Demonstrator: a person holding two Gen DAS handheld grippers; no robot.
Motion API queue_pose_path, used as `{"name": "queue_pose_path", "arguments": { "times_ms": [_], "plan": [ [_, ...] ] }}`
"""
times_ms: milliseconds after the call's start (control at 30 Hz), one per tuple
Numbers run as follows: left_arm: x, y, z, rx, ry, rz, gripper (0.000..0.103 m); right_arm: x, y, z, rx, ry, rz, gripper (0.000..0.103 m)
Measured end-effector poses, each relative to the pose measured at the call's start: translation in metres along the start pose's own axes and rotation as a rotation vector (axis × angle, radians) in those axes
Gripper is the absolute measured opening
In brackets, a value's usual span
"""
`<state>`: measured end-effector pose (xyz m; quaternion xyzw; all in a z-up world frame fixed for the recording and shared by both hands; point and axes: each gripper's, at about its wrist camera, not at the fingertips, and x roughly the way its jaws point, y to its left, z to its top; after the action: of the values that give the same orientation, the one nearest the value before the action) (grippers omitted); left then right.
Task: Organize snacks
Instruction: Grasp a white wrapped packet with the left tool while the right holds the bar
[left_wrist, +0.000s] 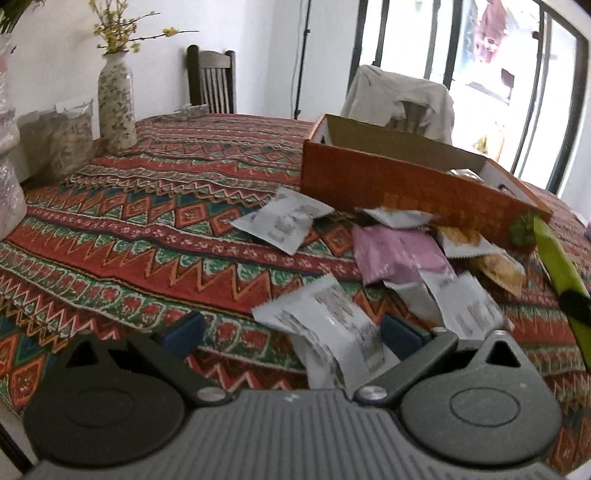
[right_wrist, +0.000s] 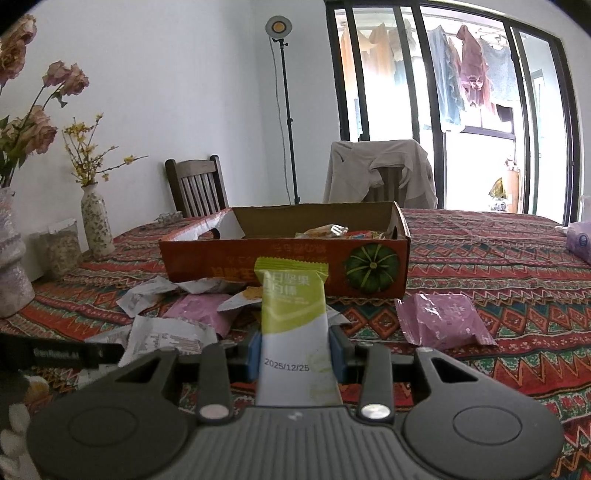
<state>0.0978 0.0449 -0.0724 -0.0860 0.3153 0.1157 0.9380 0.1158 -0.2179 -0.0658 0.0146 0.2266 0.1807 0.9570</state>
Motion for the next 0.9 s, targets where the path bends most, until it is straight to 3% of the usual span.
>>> {"name": "queue_pose_path", "arguments": {
  "times_ms": [133, 267, 400, 500, 567, 900],
  "plan": [
    [0.008, -0.007, 0.005, -0.010, 0.010, 0.007, 0.103, 0.000, -0.001, -0.001, 0.001, 0.003, -0.007, 0.037],
    [0.014, -0.017, 0.000, 0.019, 0.017, 0.067, 0.100, 0.000, -0.002, -0.001, 0.003, 0.006, -0.012, 0.037],
    [0.008, -0.017, -0.004, 0.035, 0.005, 0.086, 0.086, 0.003, -0.002, -0.001, 0.007, 0.012, -0.014, 0.037],
    [0.001, -0.016, -0.008, 0.066, -0.005, 0.080, 0.071, 0.005, -0.001, -0.003, 0.005, 0.016, -0.010, 0.037],
    [-0.002, -0.014, -0.009, 0.077, -0.011, 0.063, 0.055, 0.006, -0.001, -0.004, 0.004, 0.019, -0.007, 0.037],
    [-0.010, -0.007, -0.006, 0.104, -0.051, 0.001, 0.047, 0.007, -0.001, -0.004, 0.002, 0.024, -0.014, 0.037]
  ]
}}
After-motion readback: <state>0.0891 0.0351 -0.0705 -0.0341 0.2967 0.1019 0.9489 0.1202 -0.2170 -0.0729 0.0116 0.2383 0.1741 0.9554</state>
